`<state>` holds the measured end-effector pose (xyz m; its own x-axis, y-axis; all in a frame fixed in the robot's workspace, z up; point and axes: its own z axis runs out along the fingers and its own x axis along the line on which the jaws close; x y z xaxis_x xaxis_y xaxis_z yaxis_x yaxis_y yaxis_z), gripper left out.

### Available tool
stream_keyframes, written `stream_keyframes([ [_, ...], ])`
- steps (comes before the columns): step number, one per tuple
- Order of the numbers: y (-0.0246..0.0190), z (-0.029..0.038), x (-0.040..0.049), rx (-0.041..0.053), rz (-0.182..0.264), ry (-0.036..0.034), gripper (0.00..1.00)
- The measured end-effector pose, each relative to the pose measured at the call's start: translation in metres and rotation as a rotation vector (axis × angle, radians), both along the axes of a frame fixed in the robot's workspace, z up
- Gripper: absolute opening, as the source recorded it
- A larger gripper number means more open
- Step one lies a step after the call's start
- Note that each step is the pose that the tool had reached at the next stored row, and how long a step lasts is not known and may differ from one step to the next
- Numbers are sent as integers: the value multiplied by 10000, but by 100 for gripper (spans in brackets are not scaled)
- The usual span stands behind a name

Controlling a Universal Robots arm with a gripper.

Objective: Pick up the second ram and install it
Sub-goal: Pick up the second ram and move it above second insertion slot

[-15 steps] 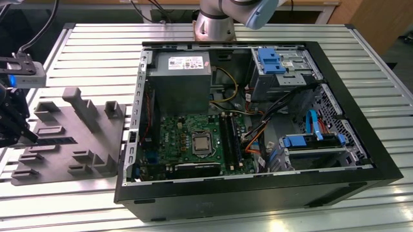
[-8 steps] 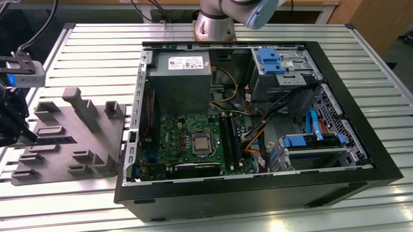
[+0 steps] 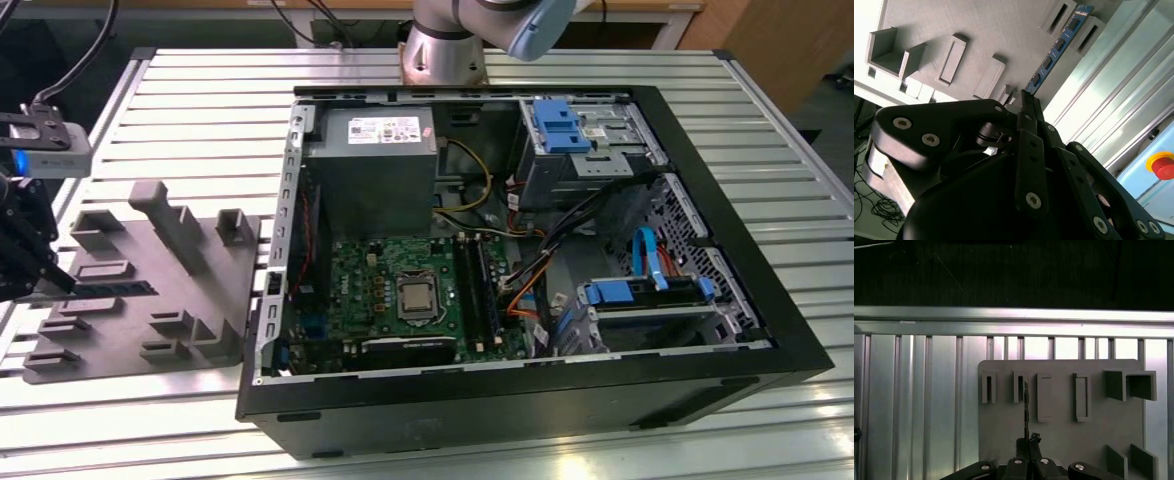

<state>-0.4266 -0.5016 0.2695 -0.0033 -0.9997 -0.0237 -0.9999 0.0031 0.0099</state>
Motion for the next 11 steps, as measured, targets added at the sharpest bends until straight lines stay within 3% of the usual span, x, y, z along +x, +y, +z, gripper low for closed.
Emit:
stream_keyframes([
  [11,0,54,0,20,1,0,12],
])
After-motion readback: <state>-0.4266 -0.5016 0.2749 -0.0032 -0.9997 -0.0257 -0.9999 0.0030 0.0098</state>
